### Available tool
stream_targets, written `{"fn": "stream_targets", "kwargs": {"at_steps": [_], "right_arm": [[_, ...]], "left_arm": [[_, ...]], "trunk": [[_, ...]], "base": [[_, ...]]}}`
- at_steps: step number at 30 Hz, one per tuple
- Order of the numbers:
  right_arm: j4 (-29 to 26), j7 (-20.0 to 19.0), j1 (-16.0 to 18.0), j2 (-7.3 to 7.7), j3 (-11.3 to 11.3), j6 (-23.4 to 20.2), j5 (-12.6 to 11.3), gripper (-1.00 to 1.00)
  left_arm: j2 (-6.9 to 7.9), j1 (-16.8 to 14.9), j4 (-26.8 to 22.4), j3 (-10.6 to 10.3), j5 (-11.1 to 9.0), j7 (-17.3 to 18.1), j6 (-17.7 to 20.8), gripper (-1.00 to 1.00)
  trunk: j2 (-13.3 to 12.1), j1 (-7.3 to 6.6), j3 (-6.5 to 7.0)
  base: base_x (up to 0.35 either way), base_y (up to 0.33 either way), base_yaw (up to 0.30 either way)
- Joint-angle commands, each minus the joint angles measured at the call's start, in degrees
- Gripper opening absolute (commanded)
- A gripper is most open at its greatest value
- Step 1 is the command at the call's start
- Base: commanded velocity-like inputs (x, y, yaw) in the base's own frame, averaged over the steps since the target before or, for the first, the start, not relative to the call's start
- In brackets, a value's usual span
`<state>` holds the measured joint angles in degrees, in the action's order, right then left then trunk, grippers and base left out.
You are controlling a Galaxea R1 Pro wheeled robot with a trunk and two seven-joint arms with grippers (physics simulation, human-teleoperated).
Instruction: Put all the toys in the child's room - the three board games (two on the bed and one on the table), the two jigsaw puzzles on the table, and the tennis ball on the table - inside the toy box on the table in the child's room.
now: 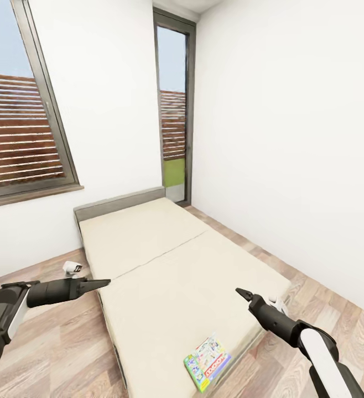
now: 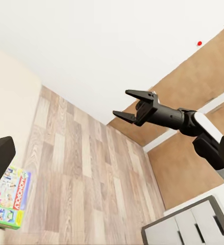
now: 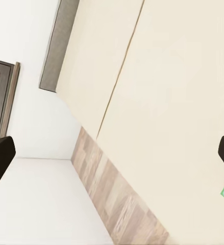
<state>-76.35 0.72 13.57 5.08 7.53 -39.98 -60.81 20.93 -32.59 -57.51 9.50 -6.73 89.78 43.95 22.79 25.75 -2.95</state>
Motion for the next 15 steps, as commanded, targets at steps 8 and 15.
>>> {"fn": "stream_targets", "kwargs": {"at_steps": [8,15], "right_arm": [[-0.1,0.1,0.0,0.02,-0.2,-0.3,-0.2,1.0],[-0.1,0.1,0.0,0.02,-0.2,-0.3,-0.2,1.0]], "left_arm": [[0.01,0.0,0.0,0.0,0.0,0.2,0.6,1.0],[0.03,0.0,0.0,0.0,0.1,0.2,0.6,1.0]], "trunk": [[0.1,0.04,-0.13],[0.1,0.04,-0.13]], "base": [[0.0,-0.11,0.089],[0.0,-0.182,0.254]]}}
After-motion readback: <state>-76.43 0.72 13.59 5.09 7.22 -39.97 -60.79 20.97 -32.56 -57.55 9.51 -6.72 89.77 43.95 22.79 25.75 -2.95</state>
